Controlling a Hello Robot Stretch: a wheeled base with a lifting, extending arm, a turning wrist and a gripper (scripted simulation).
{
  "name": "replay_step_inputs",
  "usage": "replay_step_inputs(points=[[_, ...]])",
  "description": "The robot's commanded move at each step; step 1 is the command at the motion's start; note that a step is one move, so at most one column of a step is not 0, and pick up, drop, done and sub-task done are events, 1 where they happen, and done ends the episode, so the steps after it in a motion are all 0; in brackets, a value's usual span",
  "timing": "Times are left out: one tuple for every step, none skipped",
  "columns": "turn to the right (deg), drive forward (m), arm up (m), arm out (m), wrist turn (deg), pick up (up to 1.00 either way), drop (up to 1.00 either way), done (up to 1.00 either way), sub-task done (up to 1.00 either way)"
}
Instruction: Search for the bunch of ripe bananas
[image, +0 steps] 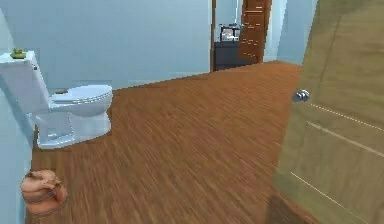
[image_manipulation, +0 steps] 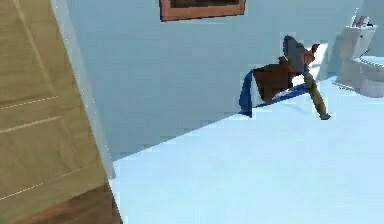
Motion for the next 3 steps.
replay_step_inputs(points=[[0.0,1.0,0.0,0.0,0.0,0.0,0.0,0.0,0.0],[12.0,0.0,0.0,0.0,0.0,0.0,0.0,0.0,0.0],[0.0,0.05,0.0,0.0,0.0,0.0,0.0,0.0,0.0]])
